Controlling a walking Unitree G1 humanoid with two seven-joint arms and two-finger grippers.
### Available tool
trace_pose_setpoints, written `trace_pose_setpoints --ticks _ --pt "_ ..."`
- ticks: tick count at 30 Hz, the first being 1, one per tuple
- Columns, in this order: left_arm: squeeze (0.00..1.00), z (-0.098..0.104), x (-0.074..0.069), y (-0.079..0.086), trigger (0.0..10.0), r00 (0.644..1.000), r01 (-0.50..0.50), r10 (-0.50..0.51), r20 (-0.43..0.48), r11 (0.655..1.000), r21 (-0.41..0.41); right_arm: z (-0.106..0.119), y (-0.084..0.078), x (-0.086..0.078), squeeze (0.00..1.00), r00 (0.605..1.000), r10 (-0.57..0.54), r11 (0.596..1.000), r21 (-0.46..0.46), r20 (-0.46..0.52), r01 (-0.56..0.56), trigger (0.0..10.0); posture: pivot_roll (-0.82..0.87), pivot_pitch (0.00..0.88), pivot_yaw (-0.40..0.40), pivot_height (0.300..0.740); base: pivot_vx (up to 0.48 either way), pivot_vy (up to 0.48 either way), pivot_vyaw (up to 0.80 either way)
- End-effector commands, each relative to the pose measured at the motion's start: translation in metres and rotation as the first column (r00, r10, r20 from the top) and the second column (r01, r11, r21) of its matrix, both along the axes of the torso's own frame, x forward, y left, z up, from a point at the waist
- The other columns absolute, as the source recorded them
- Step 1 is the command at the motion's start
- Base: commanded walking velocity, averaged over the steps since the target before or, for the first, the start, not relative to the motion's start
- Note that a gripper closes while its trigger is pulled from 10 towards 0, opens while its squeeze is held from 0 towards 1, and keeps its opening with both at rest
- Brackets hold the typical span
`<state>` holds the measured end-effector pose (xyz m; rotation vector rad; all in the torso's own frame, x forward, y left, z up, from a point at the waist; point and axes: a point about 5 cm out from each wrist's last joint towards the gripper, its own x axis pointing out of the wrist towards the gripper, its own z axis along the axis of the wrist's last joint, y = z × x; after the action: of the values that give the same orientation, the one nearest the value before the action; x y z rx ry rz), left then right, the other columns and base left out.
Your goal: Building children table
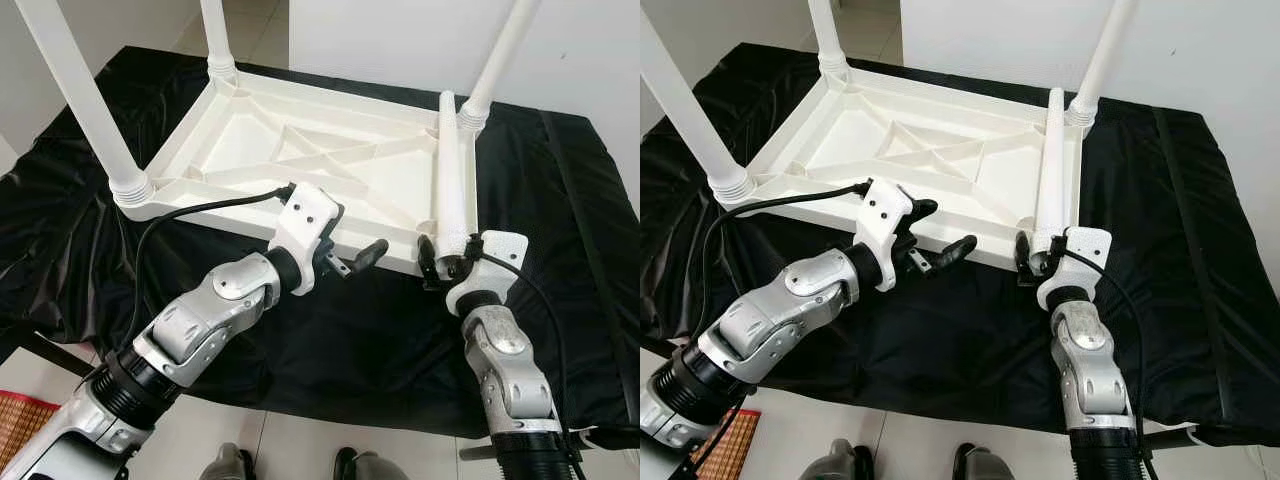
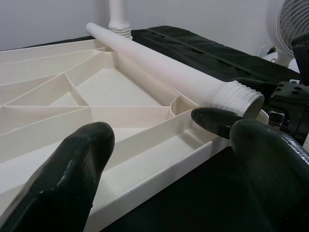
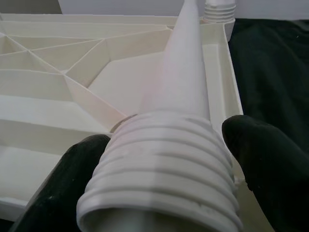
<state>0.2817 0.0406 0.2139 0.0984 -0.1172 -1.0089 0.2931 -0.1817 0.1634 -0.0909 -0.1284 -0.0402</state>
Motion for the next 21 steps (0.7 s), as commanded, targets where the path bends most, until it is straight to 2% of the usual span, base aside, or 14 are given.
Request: trace_pose_setpoints --ticks 1,7,10,13,15,17,21 --pt "0.0 -0.003 -0.015 -0.005 10.0 0.961 0.275 -0.275 -0.013 0.96 0.045 -0.005 -0.002 -0.003 0.0 1.0 -0.019 1.0 -0.016 -0.014 0.018 10.0 0.05 0.18 -0.012 0.74 0.0 0.0 0.0" --pt "0.0 -0.003 -0.014 -0.005 10.0 0.961 0.276 -0.275 -0.014 0.96 0.046 -0.007 -0.001 -0.003 0.0 1.0 -0.024 1.0 0.015 -0.018 0.024 10.0 0.05 0.18 -0.012 0.74 0.0 0.0 0.0" --pt "0.0 -0.003 -0.015 -0.005 10.0 0.961 0.277 -0.277 -0.014 0.96 0.046 -0.007 0.001 -0.003 0.0 0.999 -0.033 0.996 0.081 -0.011 0.034 10.0 0.05 0.181 -0.008 0.74 0.0 0.0 0.0" --pt "0.0 -0.003 -0.015 -0.005 10.0 0.961 0.277 -0.277 -0.013 0.96 0.046 -0.007 0.004 -0.002 0.0 1.0 -0.024 0.994 0.102 -0.008 0.024 10.0 0.05 0.181 -0.008 0.74 0.0 0.0 0.0" --pt "0.0 -0.003 -0.015 -0.005 10.0 0.961 0.277 -0.277 -0.013 0.96 0.047 -0.008 0.013 -0.003 0.0 1.0 0.028 0.999 0.042 -0.007 -0.028 10.0 0.05 0.181 -0.008 0.74 0.0 0.0 0.0" --pt "0.0 -0.003 -0.014 -0.005 10.0 0.961 0.276 -0.276 -0.012 0.96 0.048 -0.008 0.017 -0.003 0.0 0.999 0.042 0.997 -0.057 -0.001 -0.042 10.0 0.05 0.181 -0.008 0.74 0.0 0.0 0.0" --pt "0.0 -0.002 -0.015 -0.004 10.0 0.961 0.276 -0.276 -0.012 0.96 0.048 -0.008 0.016 -0.003 0.0 0.999 0.035 0.993 -0.116 0.004 -0.035 10.0 0.06 0.177 -0.007 0.74 0.0 0.0 0.0"
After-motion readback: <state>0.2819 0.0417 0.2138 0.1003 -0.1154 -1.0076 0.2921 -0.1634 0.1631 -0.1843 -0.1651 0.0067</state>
